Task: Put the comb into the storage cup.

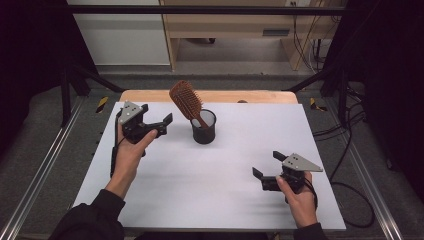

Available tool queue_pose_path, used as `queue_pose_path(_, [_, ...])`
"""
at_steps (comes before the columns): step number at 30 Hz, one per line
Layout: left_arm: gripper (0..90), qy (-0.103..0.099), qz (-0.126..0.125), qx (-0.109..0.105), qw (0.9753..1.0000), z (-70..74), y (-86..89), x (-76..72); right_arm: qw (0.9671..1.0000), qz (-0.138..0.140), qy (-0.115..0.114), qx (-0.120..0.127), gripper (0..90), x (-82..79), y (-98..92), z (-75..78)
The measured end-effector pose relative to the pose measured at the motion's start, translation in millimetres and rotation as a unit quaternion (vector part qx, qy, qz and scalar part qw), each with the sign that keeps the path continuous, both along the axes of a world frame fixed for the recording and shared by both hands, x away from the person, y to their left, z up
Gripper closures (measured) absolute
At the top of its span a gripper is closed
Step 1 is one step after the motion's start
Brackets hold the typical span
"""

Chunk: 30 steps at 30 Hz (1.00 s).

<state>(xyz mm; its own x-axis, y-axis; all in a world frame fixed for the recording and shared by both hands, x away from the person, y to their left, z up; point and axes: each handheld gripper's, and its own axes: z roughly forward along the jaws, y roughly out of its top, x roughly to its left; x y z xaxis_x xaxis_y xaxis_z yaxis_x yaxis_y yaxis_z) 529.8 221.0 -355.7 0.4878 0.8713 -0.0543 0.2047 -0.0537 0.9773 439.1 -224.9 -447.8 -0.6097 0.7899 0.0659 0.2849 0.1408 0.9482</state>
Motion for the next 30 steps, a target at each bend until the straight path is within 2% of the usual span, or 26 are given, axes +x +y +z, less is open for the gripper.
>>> queue_pose_path(5, [3.6,-0.015,0.008,0.006,0.9998,9.4,17.9,-15.9,1.0,-0.003,0.003,0.005,3.6,-0.1,-4.9,-0.1])
queue_pose_path(13, [3.2,-0.028,0.016,0.0,0.9995,17.5,49.5,-37.1,0.9999,-0.009,-0.004,0.006,4.0,-1.2,-7.8,0.4])
queue_pose_path(20, [3.2,-0.039,0.027,-0.013,0.9988,16.3,74.7,-55.4,0.9996,-0.016,-0.024,-0.001,4.3,-2.5,-8.2,-0.1])
queue_pose_path(23, [3.2,-0.036,0.037,-0.001,0.9987,14.8,85.7,-59.7,0.9995,-0.016,-0.028,-0.001,4.3,-3.1,-9.3,0.3])
queue_pose_path(25, [3.2,-0.036,0.043,-0.003,0.9984,13.1,93.5,-62.2,0.9992,-0.02,-0.035,-0.001,3.9,-3.5,-10.1,0.7])
queue_pose_path(30, [3.3,-0.04,0.051,-0.018,0.9977,6.1,107.7,-70.3,0.9988,-0.028,-0.041,0.0,3.6,-3.8,-12.6,0.7])
